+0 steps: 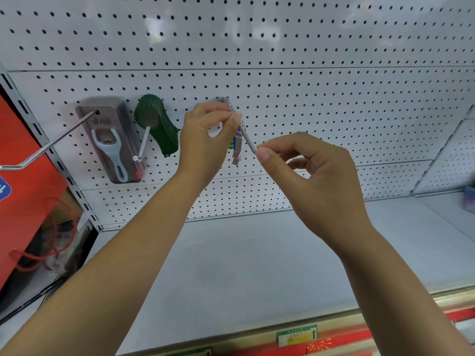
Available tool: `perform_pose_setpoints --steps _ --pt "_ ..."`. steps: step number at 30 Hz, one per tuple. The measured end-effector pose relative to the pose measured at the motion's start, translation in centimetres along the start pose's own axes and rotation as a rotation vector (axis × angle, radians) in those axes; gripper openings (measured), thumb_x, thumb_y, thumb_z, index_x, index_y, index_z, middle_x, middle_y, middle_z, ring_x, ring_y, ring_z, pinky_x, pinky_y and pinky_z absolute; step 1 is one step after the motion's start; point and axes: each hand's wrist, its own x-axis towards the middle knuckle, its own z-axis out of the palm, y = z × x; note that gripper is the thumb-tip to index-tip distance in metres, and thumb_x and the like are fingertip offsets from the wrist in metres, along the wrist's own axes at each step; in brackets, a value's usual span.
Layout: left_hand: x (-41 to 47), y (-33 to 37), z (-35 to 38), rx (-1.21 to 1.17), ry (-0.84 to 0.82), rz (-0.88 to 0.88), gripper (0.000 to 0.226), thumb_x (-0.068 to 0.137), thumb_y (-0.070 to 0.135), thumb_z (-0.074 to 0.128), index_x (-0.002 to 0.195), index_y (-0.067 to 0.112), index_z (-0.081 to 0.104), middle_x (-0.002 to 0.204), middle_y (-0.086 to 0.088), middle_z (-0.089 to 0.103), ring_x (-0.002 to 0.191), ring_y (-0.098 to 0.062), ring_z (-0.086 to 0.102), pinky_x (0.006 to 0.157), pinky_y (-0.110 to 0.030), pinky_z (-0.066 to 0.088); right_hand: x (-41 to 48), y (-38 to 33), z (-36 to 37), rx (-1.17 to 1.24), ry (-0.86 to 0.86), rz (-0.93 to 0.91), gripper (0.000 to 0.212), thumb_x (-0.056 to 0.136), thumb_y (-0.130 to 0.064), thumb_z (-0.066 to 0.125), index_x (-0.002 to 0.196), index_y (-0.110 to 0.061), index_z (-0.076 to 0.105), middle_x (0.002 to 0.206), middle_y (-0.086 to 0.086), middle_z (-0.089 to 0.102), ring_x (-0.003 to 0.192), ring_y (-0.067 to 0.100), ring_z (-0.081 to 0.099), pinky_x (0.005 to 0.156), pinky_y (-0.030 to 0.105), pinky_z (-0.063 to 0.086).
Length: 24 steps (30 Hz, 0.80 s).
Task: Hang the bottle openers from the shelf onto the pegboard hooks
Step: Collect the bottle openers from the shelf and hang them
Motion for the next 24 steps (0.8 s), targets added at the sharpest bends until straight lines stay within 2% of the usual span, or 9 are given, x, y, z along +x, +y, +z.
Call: perform_pose_setpoints --steps 5,8,12,17,19,24 --pt "1.2 -0.8 0.2 0.002 -0.011 0.004 0.014 0.095 0.031 0.066 0.094 0.026 0.079 0.117 0.017 0.070 0.125 -0.007 0.053 0.090 -0.015 0.039 0.1 0.0 -0.2 -0.005 -0.009 -0.018 0.004 0.091 -0.027 0.073 0.087 -0.026 0.075 0.081 -0.018 0.071 0.082 0.010 0.066 0.077 0.022 0.052" --pt "1.7 -1.1 0.2 -0.010 -0.022 -0.020 0.015 0.096 0.032 0.065 0.098 0.028 0.079 0.113 0.021 0.072 0.124 -0.004 0.054 0.091 -0.015 0.039 0.1 0.2 -0.2 -0.004 -0.016 -0.020 0.004 0.091 -0.027 0.073 0.091 -0.024 0.076 0.082 -0.015 0.071 0.082 0.010 0.066 0.077 0.024 0.052" --pt "2.4 -1.3 0.3 0.000 -0.025 -0.045 0.015 0.095 0.035 0.066 0.099 0.029 0.080 0.109 0.016 0.074 0.122 -0.006 0.056 0.092 -0.017 0.040 0.2 0.4 -0.4 -0.002 -0.031 -0.019 0.003 0.090 -0.027 0.074 0.091 -0.025 0.076 0.082 -0.014 0.071 0.083 0.011 0.066 0.077 0.023 0.051" --pt "2.8 -1.0 0.1 0.019 -0.033 -0.039 0.016 0.094 0.033 0.067 0.096 0.026 0.080 0.101 0.016 0.073 0.116 -0.003 0.055 0.079 0.000 0.035 0.2 0.2 -0.4 0.009 -0.032 -0.023 0.002 0.090 -0.026 0.074 0.089 -0.026 0.076 0.082 -0.016 0.072 0.082 0.009 0.066 0.076 0.020 0.050" --pt "2.8 -0.9 0.1 0.013 -0.034 -0.038 0.014 0.095 0.031 0.067 0.096 0.025 0.080 0.096 0.021 0.071 0.114 -0.002 0.054 0.077 0.002 0.034 0.2 0.2 -0.4 0.008 -0.034 -0.025 0.001 0.090 -0.027 0.074 0.090 -0.027 0.075 0.083 -0.015 0.072 0.083 0.010 0.067 0.077 0.021 0.051" --pt "2.9 -0.8 0.0 -0.002 -0.035 -0.033 0.012 0.094 0.028 0.068 0.096 0.026 0.079 0.098 0.017 0.071 0.115 -0.004 0.054 0.075 0.003 0.034 0.2 0.2 -0.3 -0.003 -0.032 -0.021 0.003 0.090 -0.027 0.074 0.091 -0.026 0.076 0.082 -0.014 0.072 0.083 0.010 0.067 0.077 0.020 0.051"
